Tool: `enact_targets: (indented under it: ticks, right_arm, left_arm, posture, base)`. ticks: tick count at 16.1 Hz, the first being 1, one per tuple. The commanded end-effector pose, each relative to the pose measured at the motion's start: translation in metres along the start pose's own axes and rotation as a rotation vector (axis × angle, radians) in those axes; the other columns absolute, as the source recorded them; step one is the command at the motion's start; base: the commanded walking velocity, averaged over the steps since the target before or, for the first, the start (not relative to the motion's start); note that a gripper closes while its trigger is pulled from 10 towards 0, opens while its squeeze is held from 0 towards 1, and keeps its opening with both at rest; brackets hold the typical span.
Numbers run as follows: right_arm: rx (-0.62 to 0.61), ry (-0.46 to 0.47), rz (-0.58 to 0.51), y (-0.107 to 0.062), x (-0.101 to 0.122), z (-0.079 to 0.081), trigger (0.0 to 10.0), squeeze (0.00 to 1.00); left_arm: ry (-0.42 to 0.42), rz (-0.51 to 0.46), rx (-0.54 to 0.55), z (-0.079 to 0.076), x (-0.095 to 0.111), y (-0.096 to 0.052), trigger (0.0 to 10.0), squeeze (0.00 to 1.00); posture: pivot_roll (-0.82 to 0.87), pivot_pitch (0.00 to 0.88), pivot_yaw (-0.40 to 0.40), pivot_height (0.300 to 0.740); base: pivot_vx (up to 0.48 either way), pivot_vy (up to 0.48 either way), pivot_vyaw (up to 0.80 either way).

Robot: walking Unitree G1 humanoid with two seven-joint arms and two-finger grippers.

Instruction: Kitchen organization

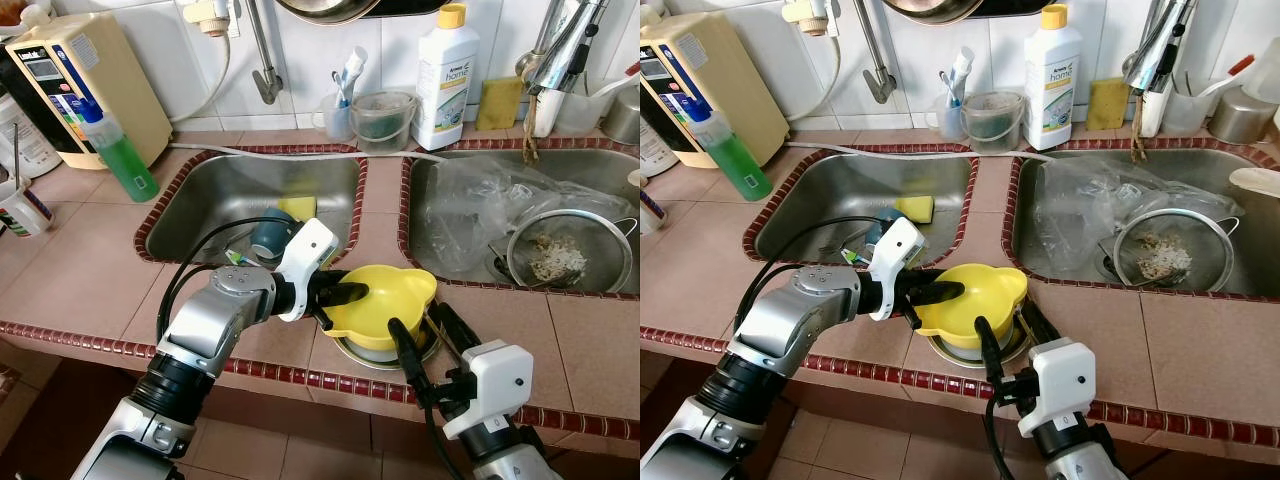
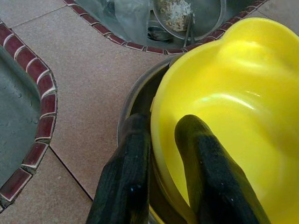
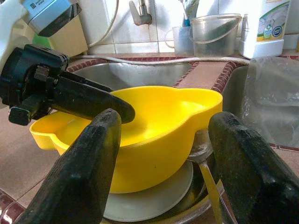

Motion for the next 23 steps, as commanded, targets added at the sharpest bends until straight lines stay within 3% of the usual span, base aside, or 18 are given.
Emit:
enact_targets:
  ticks: [1, 8, 12, 16, 17, 18, 23]
  right_arm:
    - [0.006, 0.009, 0.011, 0.000, -0.003, 0.003, 10.0, 0.00]
    - [0.002, 0.010, 0.008, 0.000, -0.003, 0.004, 10.0, 0.00]
    - [0.008, 0.003, -0.003, 0.004, -0.001, 0.001, 10.0, 0.00]
    - [0.014, 0.003, -0.022, 0.006, 0.004, -0.001, 10.0, 0.00]
    - [0.014, 0.002, -0.026, 0.007, 0.005, -0.001, 10.0, 0.00]
    - [0.015, 0.003, -0.027, 0.007, 0.005, -0.001, 10.0, 0.00]
    - [0.019, 0.014, -0.043, 0.008, 0.009, -0.002, 10.0, 0.00]
  left_arm:
    - [0.013, -0.003, 0.012, 0.002, 0.004, -0.002, 0.0, 0.00]
    - [0.001, -0.028, 0.038, 0.007, 0.008, -0.004, 0.0, 0.00]
    - [0.004, -0.079, 0.099, 0.024, 0.024, -0.008, 0.0, 0.00]
    - [0.016, -0.086, 0.139, 0.035, 0.027, -0.012, 0.0, 0.00]
    - [0.027, -0.084, 0.137, 0.034, 0.026, -0.011, 5.6, 0.00]
    - [0.009, -0.074, 0.149, 0.035, 0.024, -0.009, 10.0, 0.00]
    - [-0.007, -0.071, 0.164, 0.039, 0.024, -0.007, 10.0, 0.00]
  posture:
    - [-0.23, 0.065, 0.191, 0.740]
    - [-0.23, 0.056, 0.185, 0.740]
    - [-0.23, 0.048, 0.173, 0.740]
    - [-0.24, 0.052, 0.165, 0.740]
    - [-0.24, 0.052, 0.164, 0.740]
    - [-0.24, 0.052, 0.162, 0.740]
    - [-0.24, 0.051, 0.162, 0.740]
  base:
    - [0.000, 0.000, 0.00]
    - [0.000, 0.000, 0.00]
    - [0.000, 0.000, 0.00]
    - [0.000, 0.000, 0.00]
    - [0.000, 0.000, 0.00]
    - [0.000, 0.000, 0.00]
    - [0.000, 0.000, 0.00]
Point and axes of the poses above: a point about 5 cm out from each wrist's last joint towards the gripper, its own y axis pointing out of the wrist towards the gripper, its own x axis along the axis of the wrist's last joint, z = x × y, the point moved 6 cm from there along y, pointing out of the wrist towards the gripper, and after that the axes turned 2 degrees about -y, right-handed, at the moved point
